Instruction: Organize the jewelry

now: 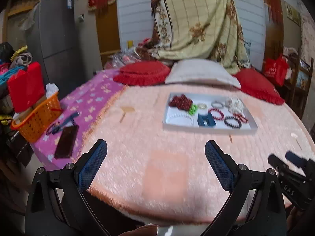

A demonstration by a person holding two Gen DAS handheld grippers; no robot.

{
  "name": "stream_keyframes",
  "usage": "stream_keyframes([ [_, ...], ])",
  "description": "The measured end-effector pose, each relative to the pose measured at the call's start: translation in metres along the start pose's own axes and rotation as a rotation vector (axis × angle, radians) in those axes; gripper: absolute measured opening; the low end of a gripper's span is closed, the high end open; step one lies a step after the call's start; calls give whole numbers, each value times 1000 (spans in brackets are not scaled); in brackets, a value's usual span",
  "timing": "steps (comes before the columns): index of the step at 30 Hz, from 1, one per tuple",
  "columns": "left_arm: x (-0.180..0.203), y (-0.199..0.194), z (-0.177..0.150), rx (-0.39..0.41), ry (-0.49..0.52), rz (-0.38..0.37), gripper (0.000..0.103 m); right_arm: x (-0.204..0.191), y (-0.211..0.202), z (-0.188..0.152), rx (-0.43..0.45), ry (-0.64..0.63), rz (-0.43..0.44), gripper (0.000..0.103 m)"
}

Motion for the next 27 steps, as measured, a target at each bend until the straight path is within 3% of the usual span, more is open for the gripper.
stream_keyframes([
  [8, 12, -5, -14, -27, 28, -42, 100, -6, -15, 6, 62, -31, -33, 64],
  [27, 15, 14, -27, -126, 23, -76, 100, -10, -2, -1, 22, -44, -50, 64],
])
Point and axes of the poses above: each gripper's, at about its wrist camera, not at the fingertips, and y roughly the way its jaws point, x to its right, z to its top, the point moved 6 cm from there along y, roughly the way its jaws point
